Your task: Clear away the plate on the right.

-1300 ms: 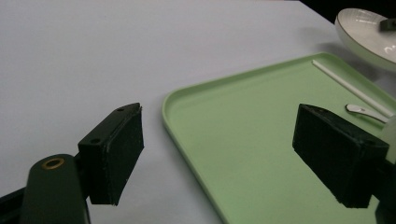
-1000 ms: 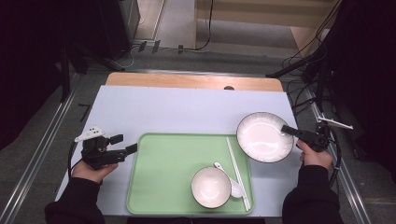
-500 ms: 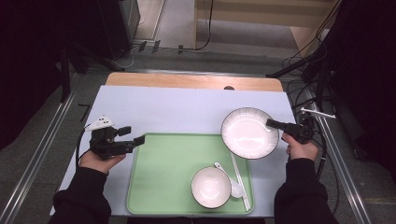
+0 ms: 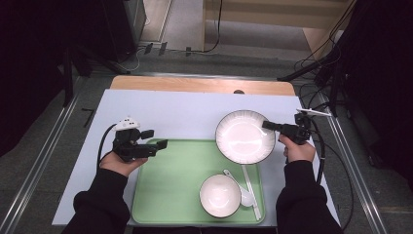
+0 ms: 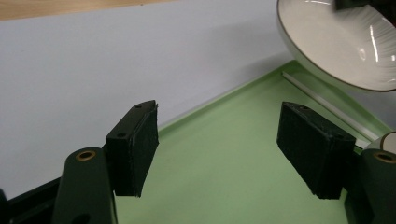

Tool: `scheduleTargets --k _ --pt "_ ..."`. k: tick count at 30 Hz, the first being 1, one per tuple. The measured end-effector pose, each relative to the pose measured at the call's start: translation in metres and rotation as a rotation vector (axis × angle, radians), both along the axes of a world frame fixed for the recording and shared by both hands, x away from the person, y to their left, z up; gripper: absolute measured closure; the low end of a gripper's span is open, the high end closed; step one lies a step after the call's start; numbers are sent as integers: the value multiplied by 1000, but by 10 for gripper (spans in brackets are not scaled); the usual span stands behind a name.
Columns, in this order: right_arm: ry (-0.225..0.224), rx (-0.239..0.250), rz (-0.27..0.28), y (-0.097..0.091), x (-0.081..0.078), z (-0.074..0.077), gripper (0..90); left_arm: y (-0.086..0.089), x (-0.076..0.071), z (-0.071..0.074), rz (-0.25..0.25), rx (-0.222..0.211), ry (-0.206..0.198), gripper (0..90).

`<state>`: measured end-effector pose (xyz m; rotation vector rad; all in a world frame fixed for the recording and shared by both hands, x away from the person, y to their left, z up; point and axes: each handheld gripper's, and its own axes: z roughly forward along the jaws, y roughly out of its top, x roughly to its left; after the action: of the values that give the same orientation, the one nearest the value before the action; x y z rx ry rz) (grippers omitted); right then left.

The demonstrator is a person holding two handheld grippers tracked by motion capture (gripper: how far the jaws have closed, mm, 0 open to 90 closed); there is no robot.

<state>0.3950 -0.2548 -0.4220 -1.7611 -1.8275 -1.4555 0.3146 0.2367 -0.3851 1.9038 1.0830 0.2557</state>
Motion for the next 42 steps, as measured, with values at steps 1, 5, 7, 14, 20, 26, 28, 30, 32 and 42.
scheduleTargets --k 1,5,7,14,20,26,28,30,32,42 --pt "1 1 9 4 1 0 818 -4 1 1 -4 2 -6 296" --pt "9 10 35 20 4 -2 819 -15 5 1 -27 -9 -3 297" --pt "7 12 43 25 5 -2 819 -19 6 0 -31 -16 2 298" --pt "5 24 65 44 7 -1 819 -31 12 -1 -30 -26 3 319" --pt "1 31 97 61 8 -2 819 -41 17 -3 -14 -49 17 336" --pt "2 47 107 73 7 -3 819 -51 22 -8 16 -52 44 394" --pt "5 49 115 77 6 -3 819 -54 25 -11 25 -52 68 416" --pt "6 57 129 82 6 -4 819 -57 28 -15 33 -55 96 443" --pt "12 65 133 87 5 -4 819 -60 30 -20 54 -39 84 450" --pt "4 94 136 105 4 -4 806 -57 49 -35 120 -175 186 581"
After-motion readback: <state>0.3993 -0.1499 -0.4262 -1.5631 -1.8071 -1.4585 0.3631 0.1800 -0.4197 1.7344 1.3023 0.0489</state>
